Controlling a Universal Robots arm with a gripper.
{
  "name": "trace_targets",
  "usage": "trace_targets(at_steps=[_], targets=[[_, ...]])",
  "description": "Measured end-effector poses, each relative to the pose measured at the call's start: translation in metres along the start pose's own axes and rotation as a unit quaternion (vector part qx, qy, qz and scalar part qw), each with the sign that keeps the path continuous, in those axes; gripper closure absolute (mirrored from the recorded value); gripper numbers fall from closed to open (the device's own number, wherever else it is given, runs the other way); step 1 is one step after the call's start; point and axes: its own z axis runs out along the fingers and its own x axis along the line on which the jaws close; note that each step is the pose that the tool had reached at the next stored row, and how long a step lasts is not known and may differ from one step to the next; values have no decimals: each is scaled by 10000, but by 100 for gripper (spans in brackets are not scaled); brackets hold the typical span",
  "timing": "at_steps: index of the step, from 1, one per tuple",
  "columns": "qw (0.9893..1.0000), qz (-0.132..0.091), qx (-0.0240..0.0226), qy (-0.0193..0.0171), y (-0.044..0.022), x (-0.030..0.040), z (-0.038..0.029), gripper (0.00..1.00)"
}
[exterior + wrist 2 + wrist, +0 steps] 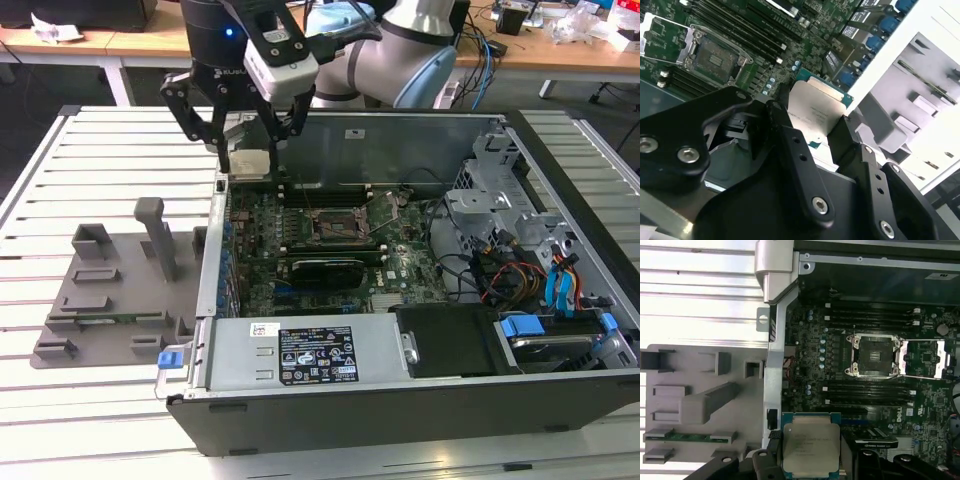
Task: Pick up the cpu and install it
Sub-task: 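Pick up the cpu and move it towards the insertion slot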
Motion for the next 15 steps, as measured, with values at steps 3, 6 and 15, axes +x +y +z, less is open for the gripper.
trace_targets(at_steps=[3, 6, 15], targets=[[10000, 0, 0, 0, -4, -101, 3, 45], [10000, 1, 0, 0, -9, -238, 6, 45], [10000, 0, 0, 0, -21, -561, 15, 45]])
